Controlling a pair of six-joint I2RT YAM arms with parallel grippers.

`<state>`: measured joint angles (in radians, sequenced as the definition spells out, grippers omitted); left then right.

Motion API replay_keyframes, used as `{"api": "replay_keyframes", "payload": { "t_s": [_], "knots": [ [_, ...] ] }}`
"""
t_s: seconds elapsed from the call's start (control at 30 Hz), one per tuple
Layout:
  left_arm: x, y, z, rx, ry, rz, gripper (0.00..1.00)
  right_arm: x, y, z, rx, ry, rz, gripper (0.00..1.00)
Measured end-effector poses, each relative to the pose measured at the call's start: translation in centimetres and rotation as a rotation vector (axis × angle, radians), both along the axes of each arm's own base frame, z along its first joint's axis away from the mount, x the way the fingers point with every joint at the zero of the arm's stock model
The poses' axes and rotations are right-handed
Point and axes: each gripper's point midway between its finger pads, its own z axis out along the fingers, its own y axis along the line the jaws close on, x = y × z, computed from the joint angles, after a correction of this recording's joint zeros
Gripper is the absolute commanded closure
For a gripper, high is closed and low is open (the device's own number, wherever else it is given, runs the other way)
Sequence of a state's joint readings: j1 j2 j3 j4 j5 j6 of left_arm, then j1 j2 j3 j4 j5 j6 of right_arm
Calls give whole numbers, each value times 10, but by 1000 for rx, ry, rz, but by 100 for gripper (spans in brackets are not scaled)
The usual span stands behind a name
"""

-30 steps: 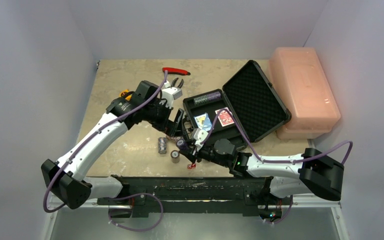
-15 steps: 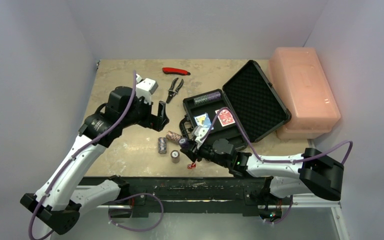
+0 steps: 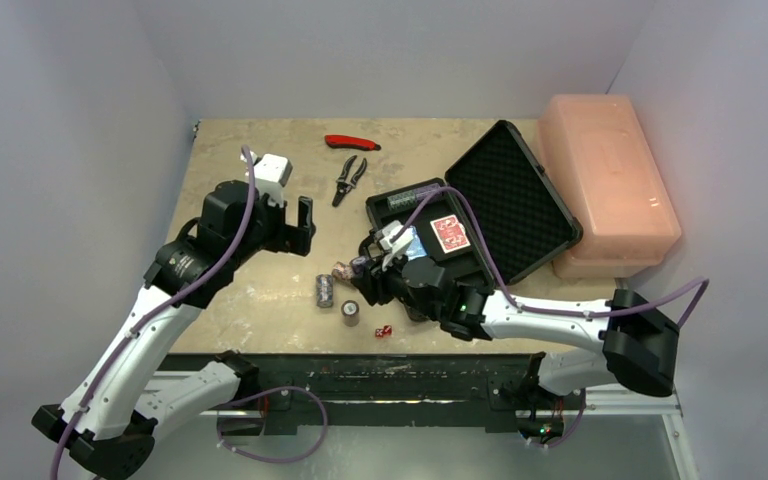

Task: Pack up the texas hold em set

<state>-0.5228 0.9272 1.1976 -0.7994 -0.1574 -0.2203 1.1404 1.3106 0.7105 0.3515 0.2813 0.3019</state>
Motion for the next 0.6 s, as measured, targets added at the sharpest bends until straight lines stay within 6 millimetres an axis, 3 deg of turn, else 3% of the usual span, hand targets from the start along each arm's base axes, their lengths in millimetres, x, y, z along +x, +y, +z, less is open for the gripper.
{"api": "replay_keyframes", "payload": {
  "t_s": [0.4, 0.6],
  "knots": [
    [1, 16, 8, 25, -45, 71, 3, -3, 13, -12, 14, 211, -69, 100],
    [-1, 22, 12, 24, -67, 90, 3, 1, 4, -18, 42, 297, -191, 100]
  ]
}}
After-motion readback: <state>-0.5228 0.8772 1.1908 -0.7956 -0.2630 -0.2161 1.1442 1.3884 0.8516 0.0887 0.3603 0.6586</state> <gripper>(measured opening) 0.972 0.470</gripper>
